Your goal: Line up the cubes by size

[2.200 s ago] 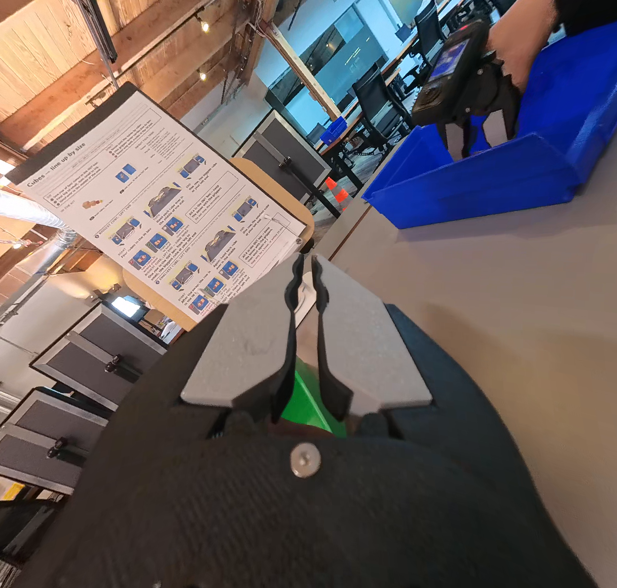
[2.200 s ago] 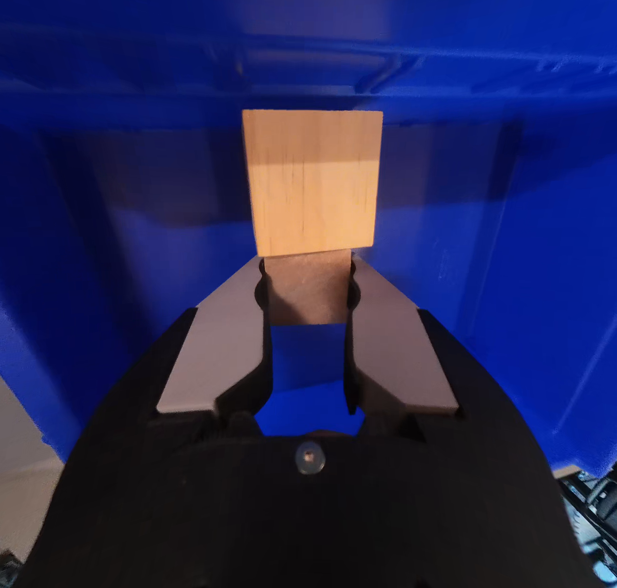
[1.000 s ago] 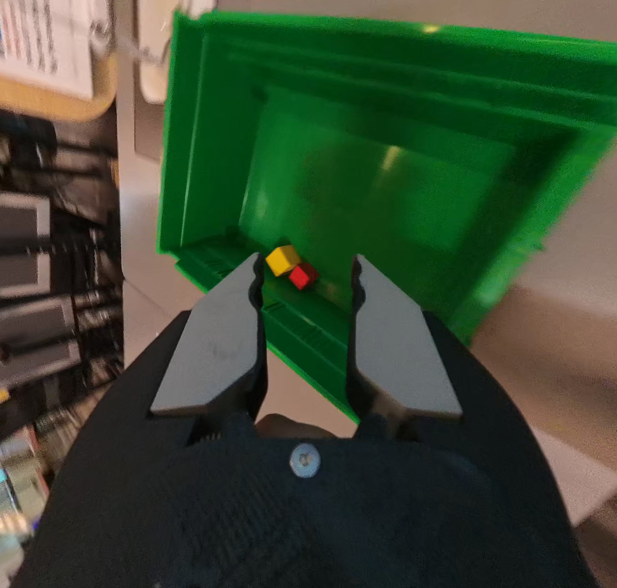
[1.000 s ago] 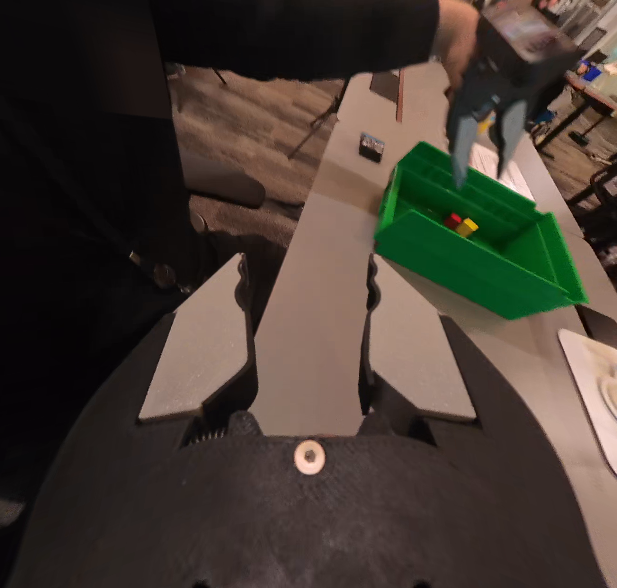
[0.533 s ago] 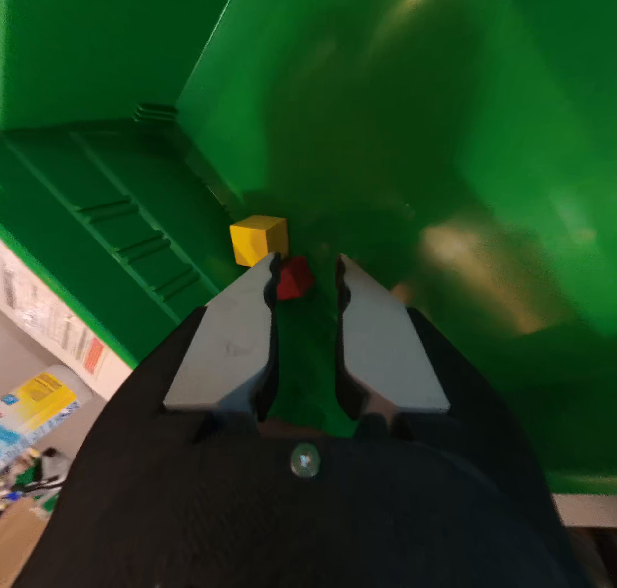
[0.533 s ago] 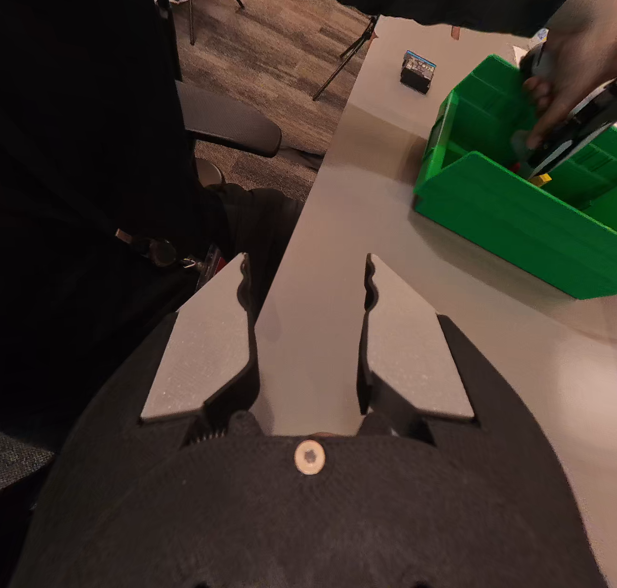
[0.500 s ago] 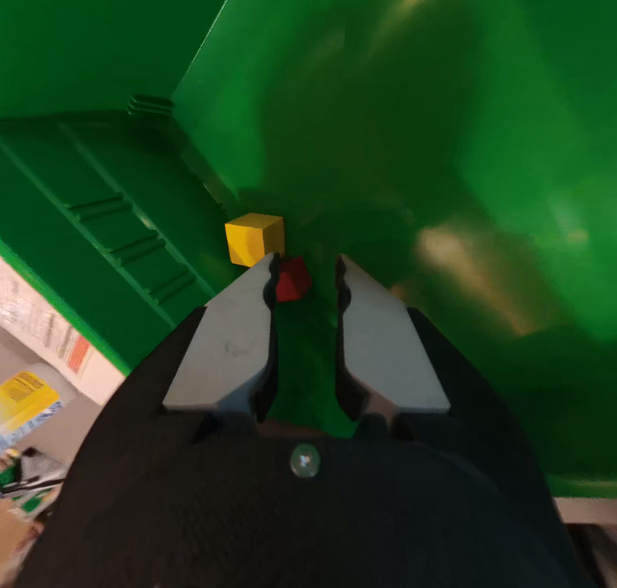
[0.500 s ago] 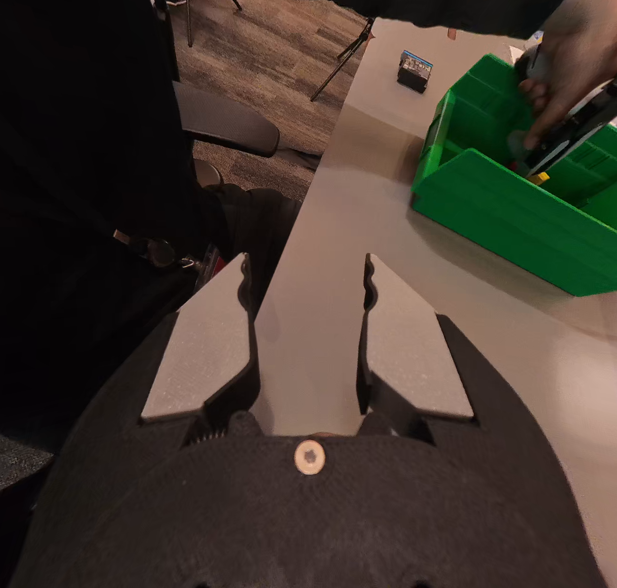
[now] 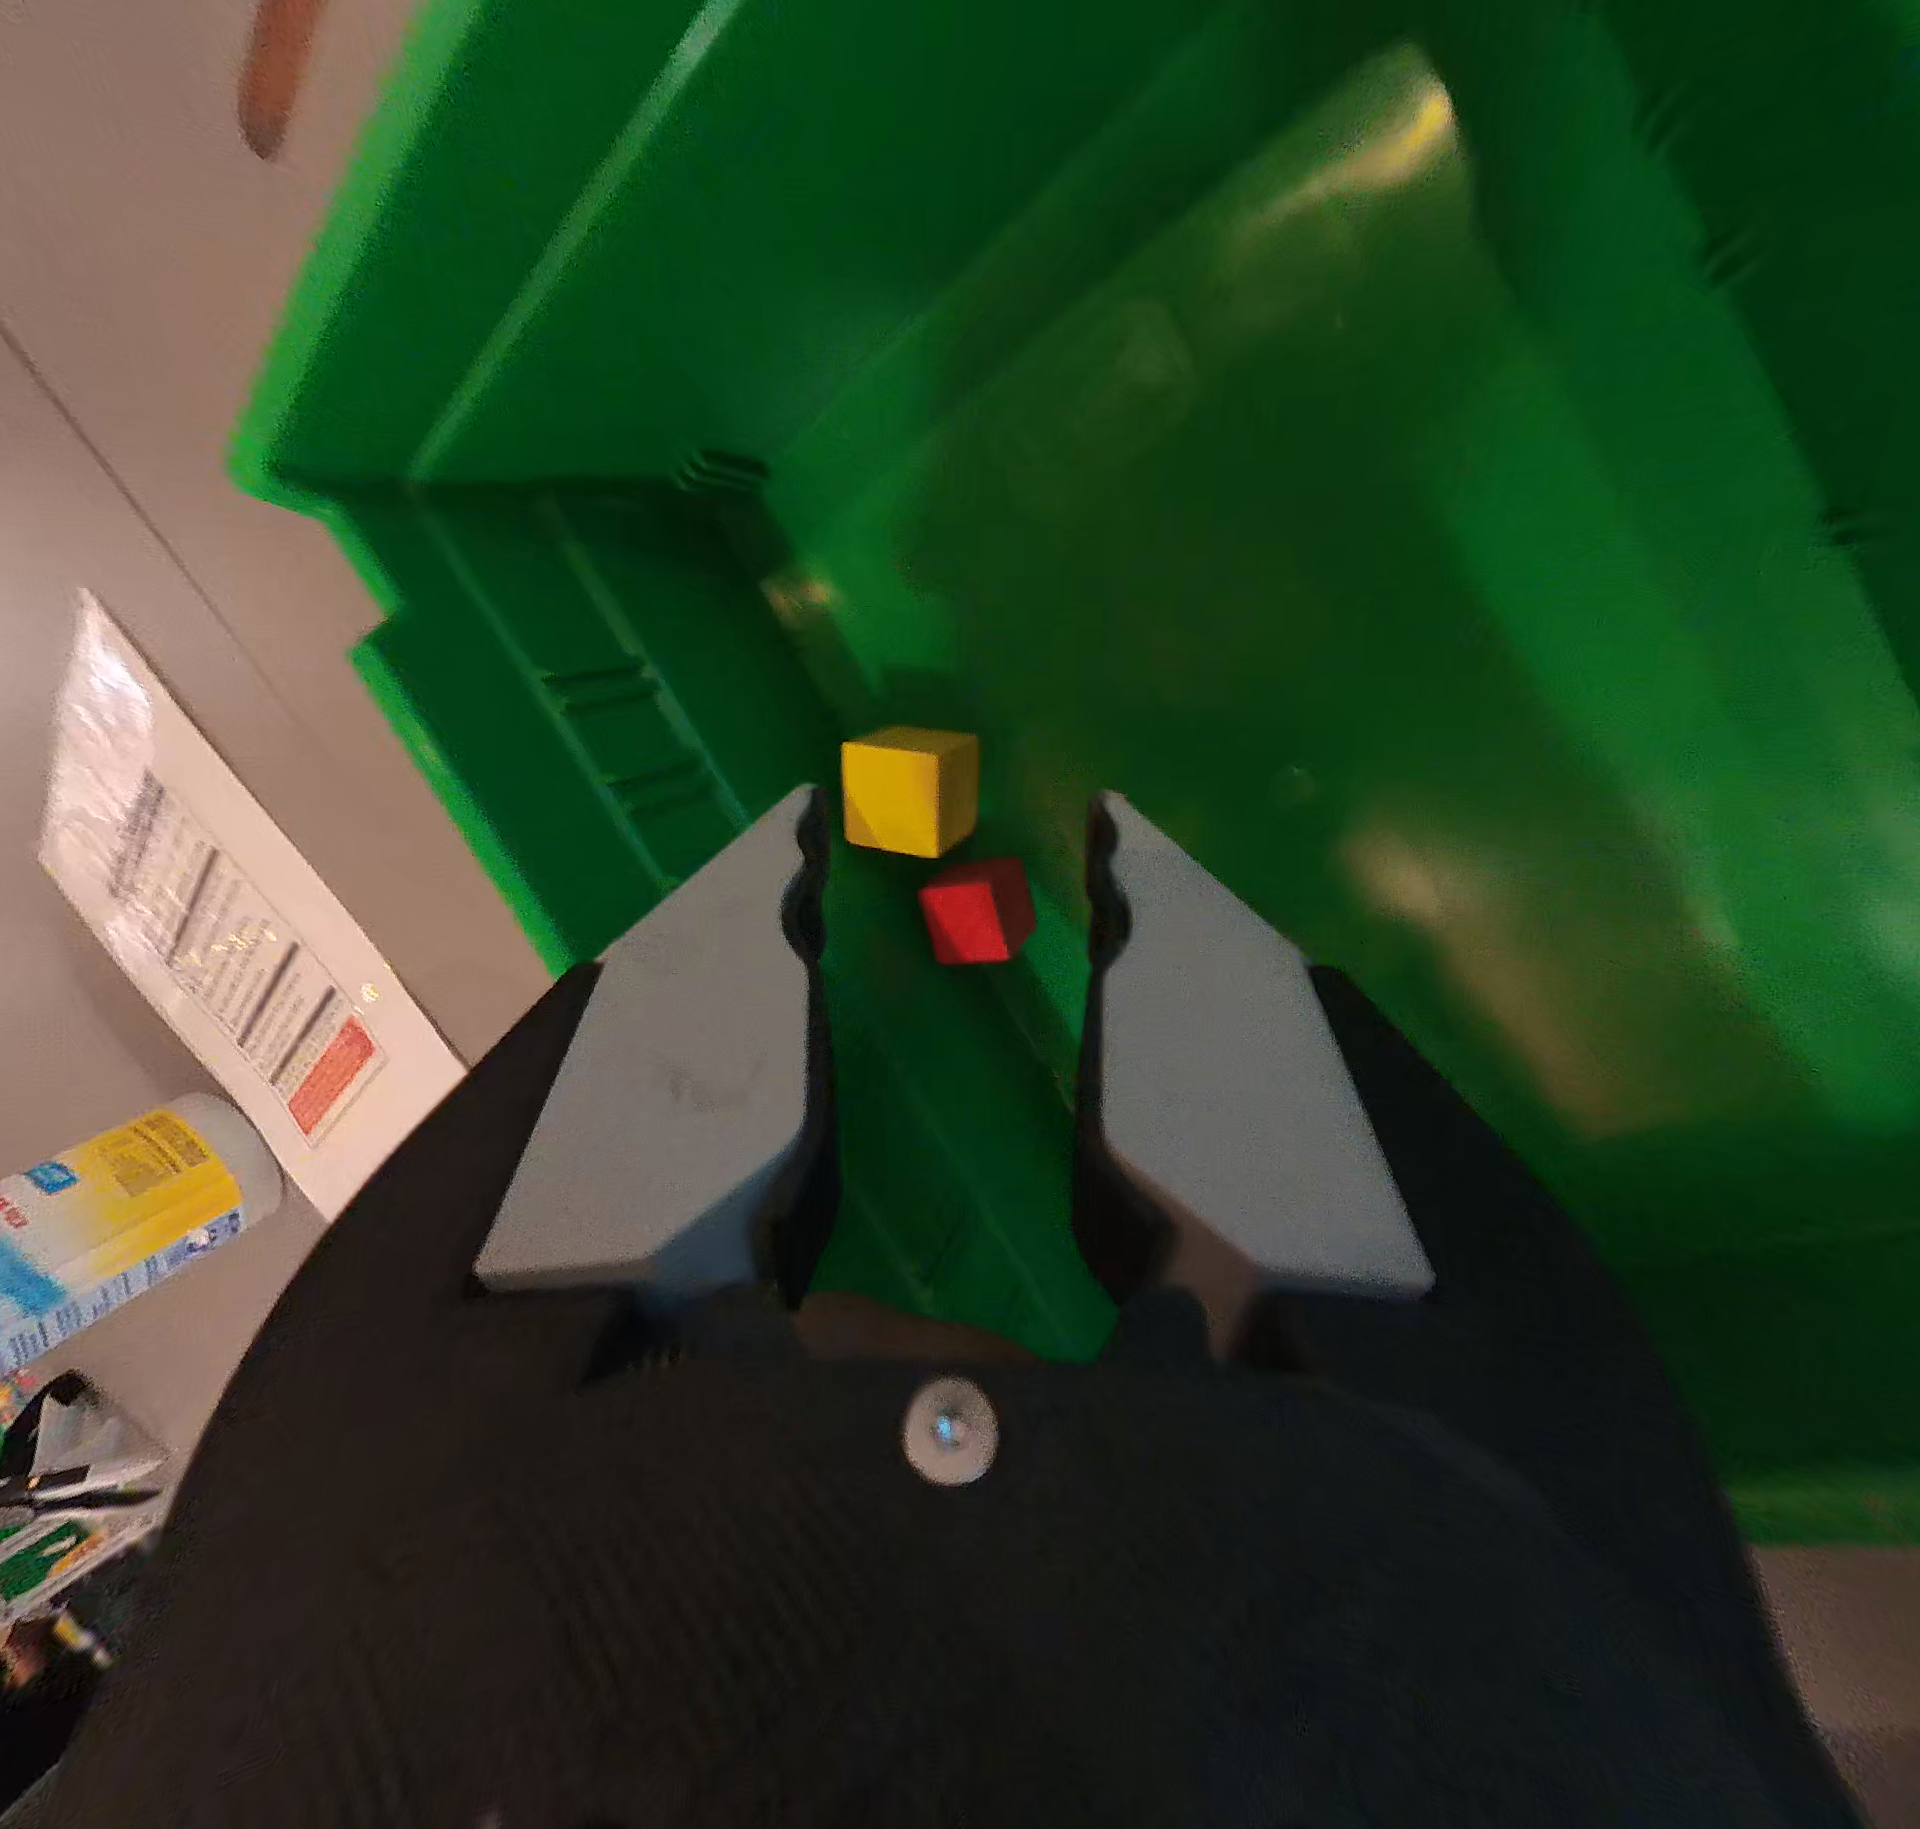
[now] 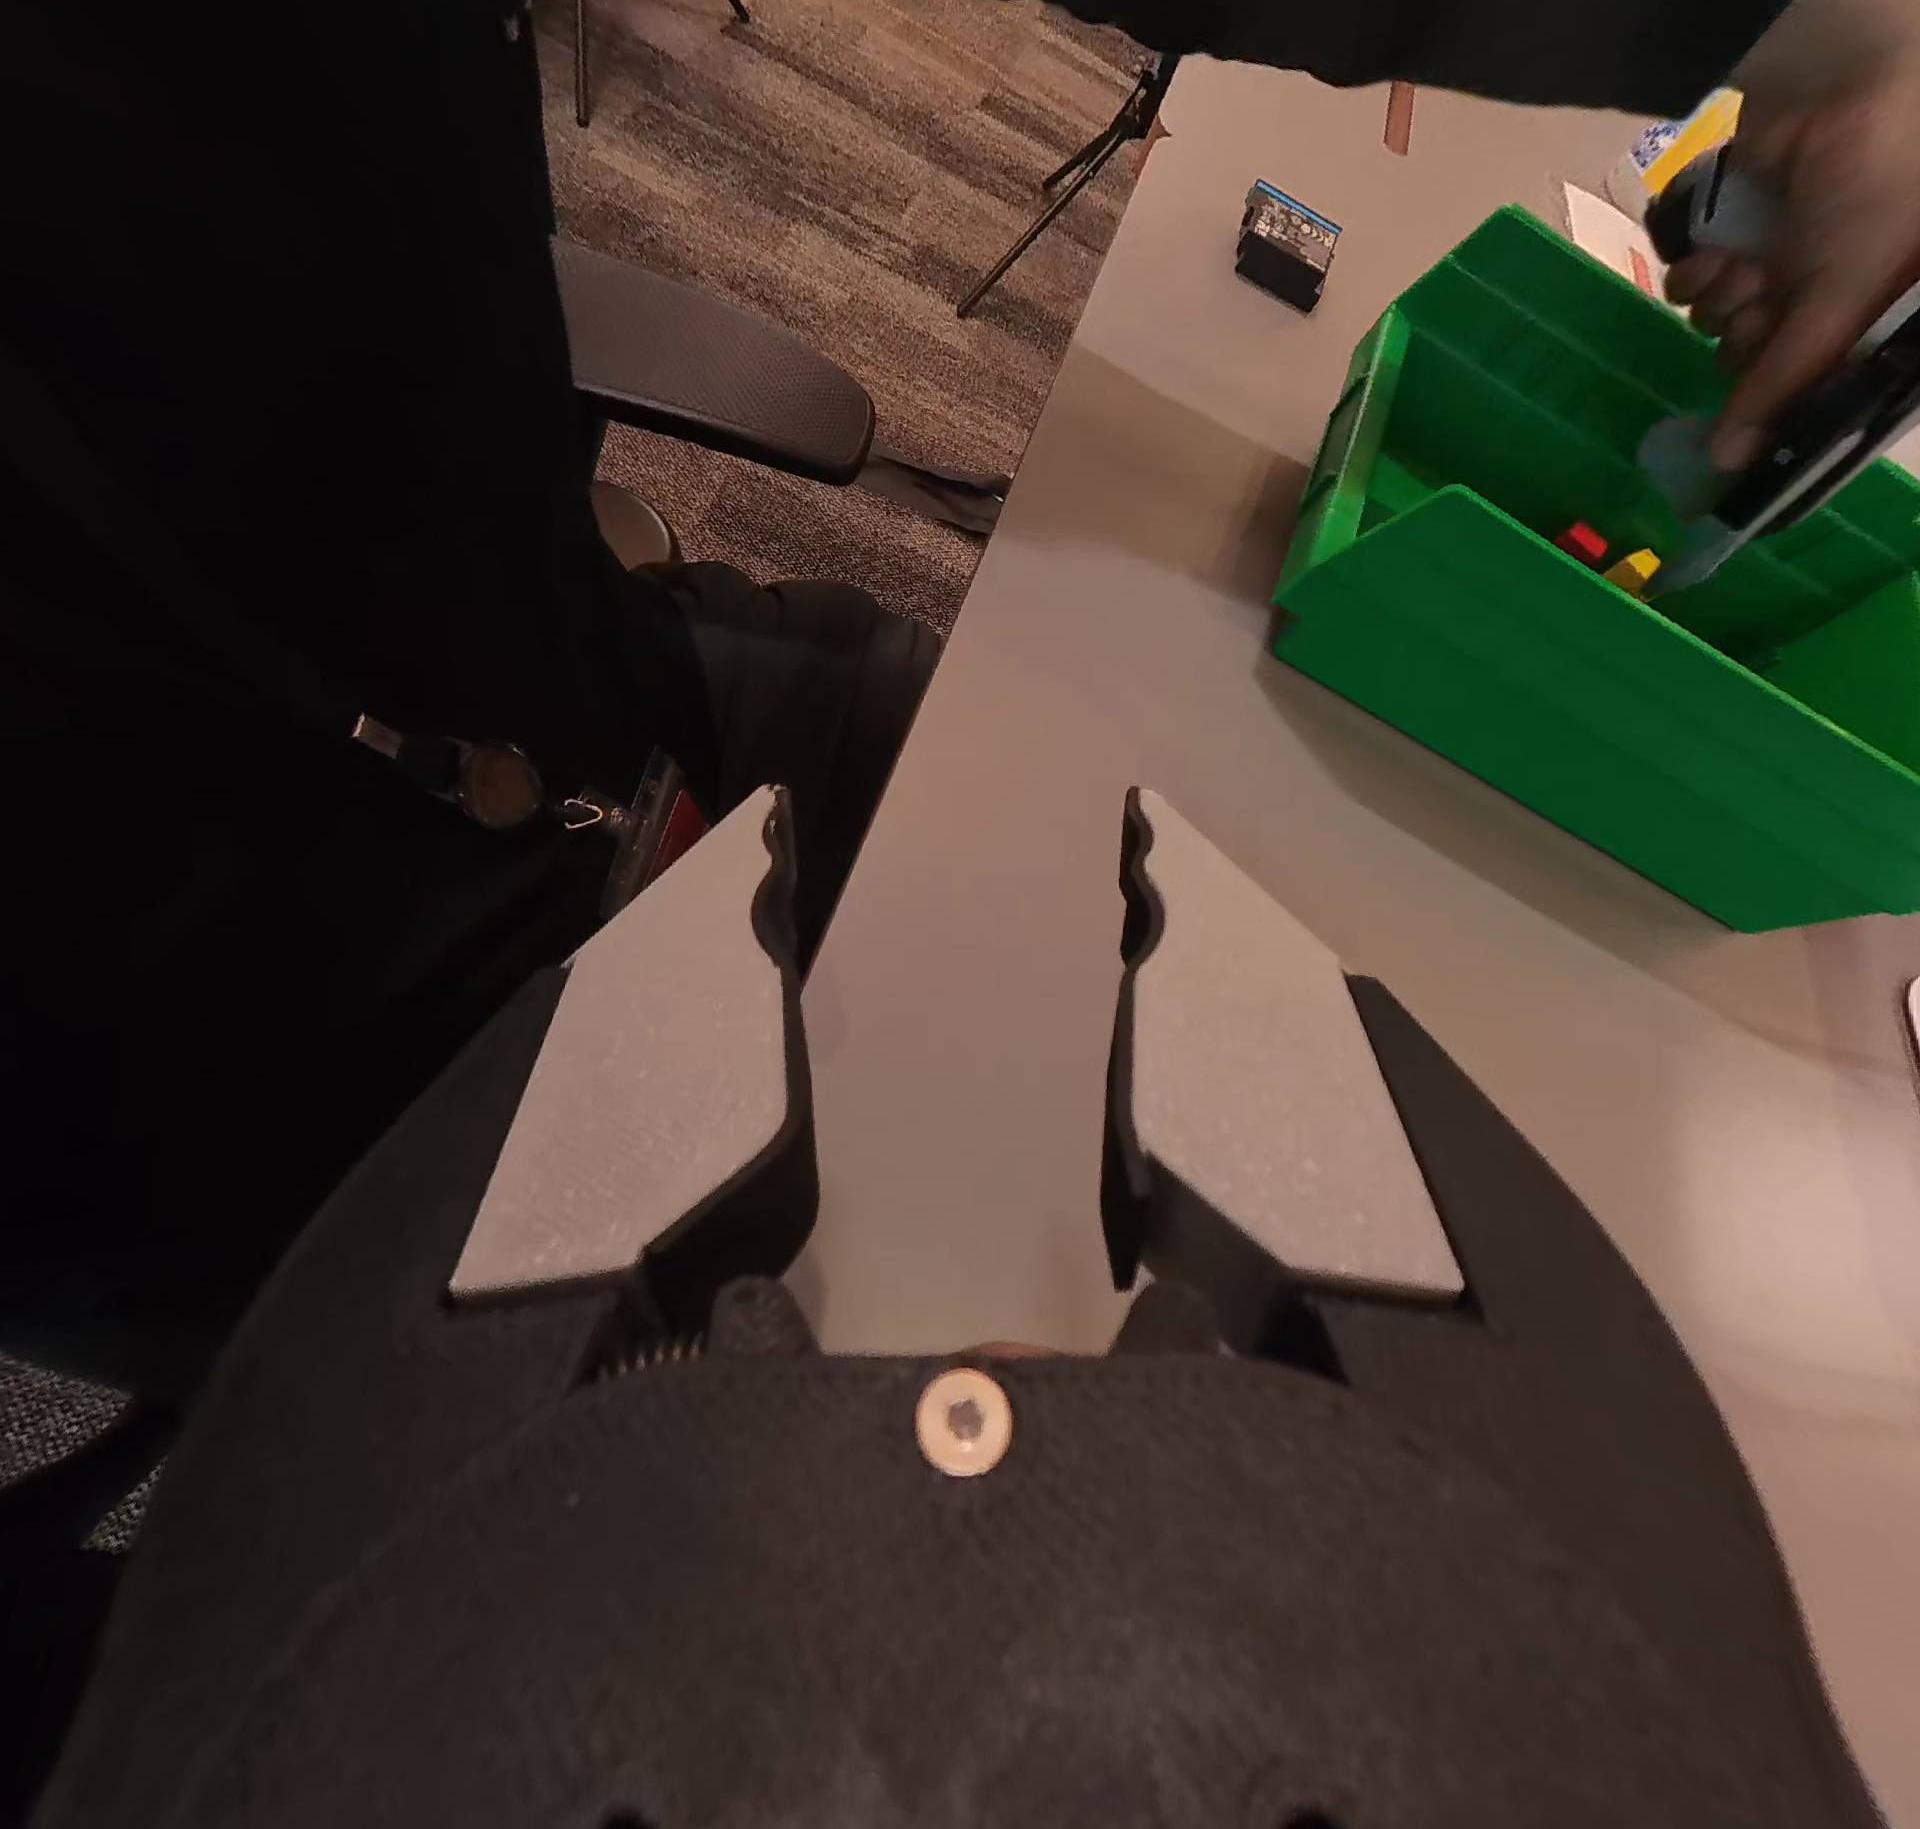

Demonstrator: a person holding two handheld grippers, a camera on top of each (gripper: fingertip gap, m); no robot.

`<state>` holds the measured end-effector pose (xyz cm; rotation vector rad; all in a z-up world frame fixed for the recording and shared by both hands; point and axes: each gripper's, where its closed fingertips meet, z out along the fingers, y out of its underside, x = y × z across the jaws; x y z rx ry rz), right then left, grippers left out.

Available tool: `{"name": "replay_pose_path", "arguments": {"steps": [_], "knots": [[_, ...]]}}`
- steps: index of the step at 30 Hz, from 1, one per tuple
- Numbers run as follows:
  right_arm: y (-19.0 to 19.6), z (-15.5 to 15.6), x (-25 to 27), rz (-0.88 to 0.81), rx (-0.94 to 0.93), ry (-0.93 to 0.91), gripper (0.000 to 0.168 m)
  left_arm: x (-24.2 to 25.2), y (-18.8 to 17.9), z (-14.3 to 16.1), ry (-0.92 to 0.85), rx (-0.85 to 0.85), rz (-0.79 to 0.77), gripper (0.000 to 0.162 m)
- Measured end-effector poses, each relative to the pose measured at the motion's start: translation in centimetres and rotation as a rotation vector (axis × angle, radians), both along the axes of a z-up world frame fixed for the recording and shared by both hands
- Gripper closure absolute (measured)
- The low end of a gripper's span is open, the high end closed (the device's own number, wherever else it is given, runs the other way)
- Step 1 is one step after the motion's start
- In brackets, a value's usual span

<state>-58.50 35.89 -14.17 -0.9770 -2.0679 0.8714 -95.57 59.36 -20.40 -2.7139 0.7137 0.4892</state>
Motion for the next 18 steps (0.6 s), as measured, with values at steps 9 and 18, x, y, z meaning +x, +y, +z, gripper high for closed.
{"name": "replay_pose_path", "arguments": {"steps": [9,18], "knots": [[-0.6,0.0,0.2,0.007,0.03,-0.008,0.11,1.8,-0.7,-2.9,-0.145,-0.059,0.031,0.122],[-0.5,-0.3,0.1,0.008,0.026,-0.018,0.11,2.2,-1.2,0.2,-0.17,0.018,-0.009,0.13]]}}
